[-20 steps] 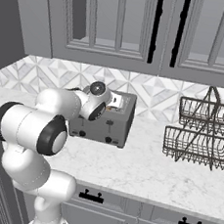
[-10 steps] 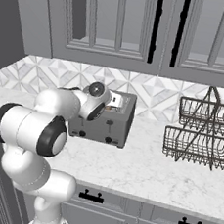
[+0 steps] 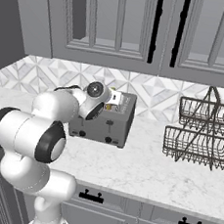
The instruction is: Start the toaster. Once the lever pops up, take the bread to the plate on the dining counter.
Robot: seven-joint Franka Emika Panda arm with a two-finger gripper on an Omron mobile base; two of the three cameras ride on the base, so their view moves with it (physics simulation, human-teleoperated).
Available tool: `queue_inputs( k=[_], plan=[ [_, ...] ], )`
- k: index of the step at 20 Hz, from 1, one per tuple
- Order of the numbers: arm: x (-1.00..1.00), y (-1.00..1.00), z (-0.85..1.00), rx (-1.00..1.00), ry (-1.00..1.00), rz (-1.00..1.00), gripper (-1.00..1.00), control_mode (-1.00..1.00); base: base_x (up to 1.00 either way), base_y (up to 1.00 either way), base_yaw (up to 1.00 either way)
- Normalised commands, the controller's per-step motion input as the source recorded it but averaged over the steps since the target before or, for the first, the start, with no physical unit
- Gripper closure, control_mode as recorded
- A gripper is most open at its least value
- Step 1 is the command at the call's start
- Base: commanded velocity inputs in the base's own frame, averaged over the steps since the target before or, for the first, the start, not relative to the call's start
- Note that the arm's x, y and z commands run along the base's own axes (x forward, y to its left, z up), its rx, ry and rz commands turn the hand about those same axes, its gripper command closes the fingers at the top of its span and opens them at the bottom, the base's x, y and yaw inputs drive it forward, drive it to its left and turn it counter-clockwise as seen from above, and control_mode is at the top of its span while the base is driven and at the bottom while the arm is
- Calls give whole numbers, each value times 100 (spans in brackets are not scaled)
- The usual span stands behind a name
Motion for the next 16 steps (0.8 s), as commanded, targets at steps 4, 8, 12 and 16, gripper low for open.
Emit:
queue_inputs(
  k=[4,8,12,16],
  plan=[
    [-33,0,41,0,-4,0,100,-100,0,0,0],
    [-49,0,39,0,-5,-3,100,-100,0,0,0],
    [-49,1,41,0,0,-6,100,-100,0,0,0],
    [-51,0,39,0,5,-7,100,-100,0,0,0]
  ],
)
